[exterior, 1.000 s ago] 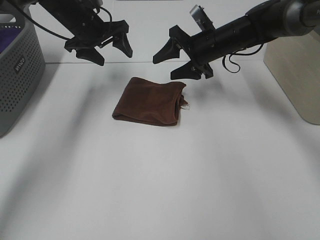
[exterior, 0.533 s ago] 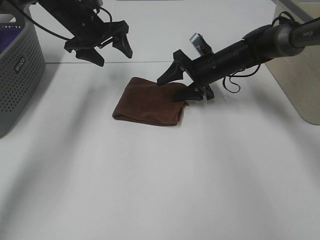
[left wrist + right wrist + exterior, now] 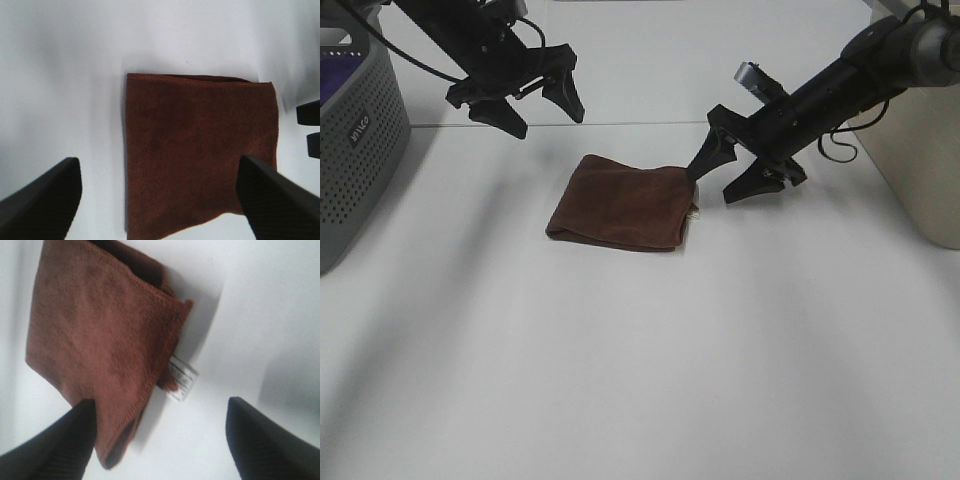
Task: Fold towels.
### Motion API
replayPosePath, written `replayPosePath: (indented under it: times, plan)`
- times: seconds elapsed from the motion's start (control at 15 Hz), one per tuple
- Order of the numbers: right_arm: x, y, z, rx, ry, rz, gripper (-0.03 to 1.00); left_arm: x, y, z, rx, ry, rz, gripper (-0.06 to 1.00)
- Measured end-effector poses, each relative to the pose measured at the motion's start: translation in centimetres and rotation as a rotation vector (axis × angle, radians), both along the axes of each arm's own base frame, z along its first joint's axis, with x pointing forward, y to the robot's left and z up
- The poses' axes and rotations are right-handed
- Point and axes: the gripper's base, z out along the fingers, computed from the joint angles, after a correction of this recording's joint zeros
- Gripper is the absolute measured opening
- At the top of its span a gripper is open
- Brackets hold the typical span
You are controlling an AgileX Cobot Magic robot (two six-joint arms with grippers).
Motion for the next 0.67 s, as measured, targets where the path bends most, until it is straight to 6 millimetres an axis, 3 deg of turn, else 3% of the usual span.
replayPosePath:
  times: [0.13,0.4,0.53,0.67]
  plan:
    - [-1.0,-0.3,3.7,-0.148,-0.021,0.040,0.69,-0.6,0.1,2.1,0.014,0.002,-0.036,0.80]
    - [-3.8,0.4,11.0,-0.312,-0.038,0.069,0.69,-2.4,1.1,9.7,0.106,-0.157,-0.022,0.80]
    - [-4.8,0.9,13.5,-0.366,-0.079,0.041,0.69,-4.8,1.7,15.1,0.150,-0.273,-0.006,0.80]
    - [-6.7,0.9,15.5,-0.421,-0.112,0.046,0.69,-8.0,2.8,19.2,0.214,-0.345,0.007,0.80]
